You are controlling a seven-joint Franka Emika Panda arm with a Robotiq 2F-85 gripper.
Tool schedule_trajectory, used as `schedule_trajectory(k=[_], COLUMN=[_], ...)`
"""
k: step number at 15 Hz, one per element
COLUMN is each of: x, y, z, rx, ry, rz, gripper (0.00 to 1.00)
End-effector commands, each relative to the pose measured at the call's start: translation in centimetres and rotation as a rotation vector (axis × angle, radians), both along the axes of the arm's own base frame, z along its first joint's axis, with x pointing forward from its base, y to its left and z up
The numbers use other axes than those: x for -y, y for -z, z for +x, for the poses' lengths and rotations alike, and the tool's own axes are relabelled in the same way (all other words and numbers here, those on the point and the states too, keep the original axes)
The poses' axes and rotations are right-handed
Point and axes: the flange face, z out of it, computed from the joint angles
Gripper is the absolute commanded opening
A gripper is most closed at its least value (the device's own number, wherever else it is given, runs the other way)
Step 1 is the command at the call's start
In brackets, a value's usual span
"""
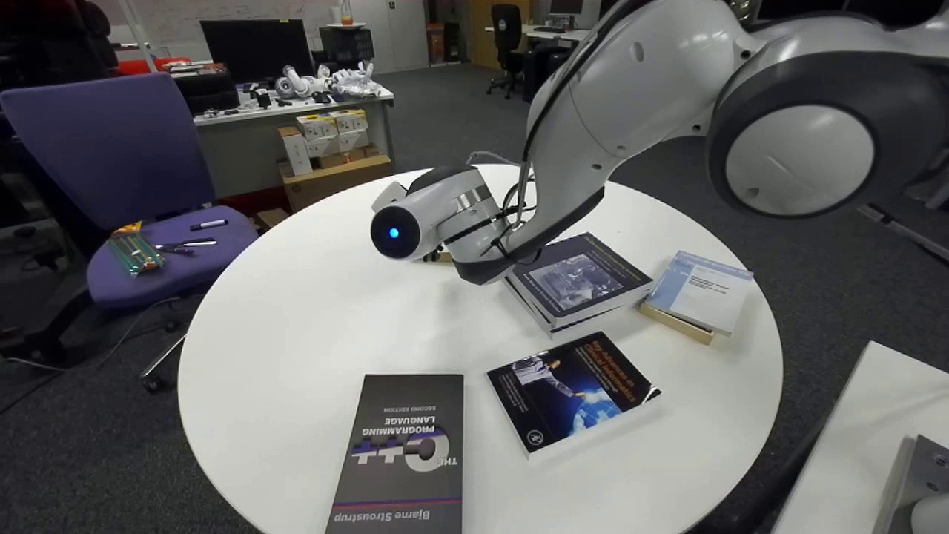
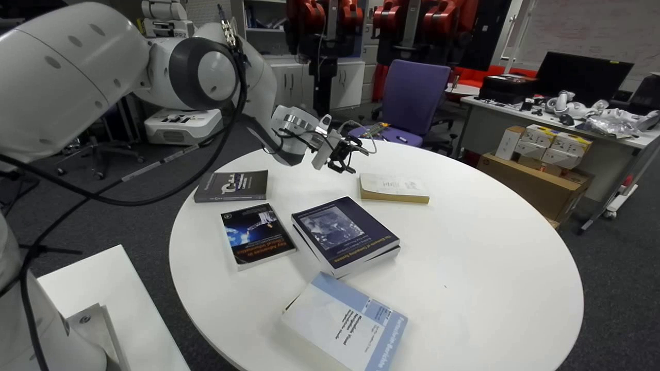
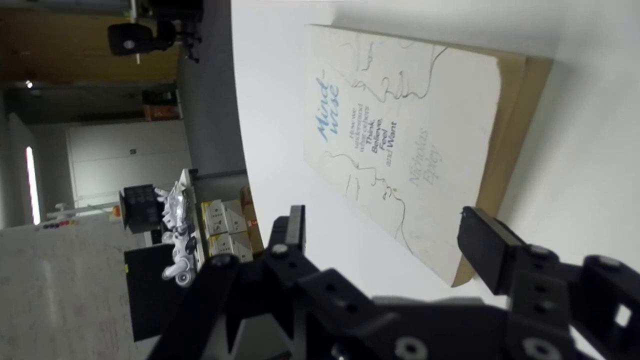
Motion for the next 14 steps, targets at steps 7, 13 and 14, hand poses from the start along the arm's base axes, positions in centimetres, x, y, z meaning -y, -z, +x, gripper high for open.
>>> schedule_trajectory(k=[7, 13, 14], x=[8.9, 10.3, 10.4], y=[1.1, 1.1, 1.1], z=[0.5, 0.6, 0.6], rx=[-0.082, -0.092, -0.085], ry=[0.338, 0.525, 0.545], rz=[0.42, 0.72, 0.778], gripper=[1.0, 0.59, 0.5])
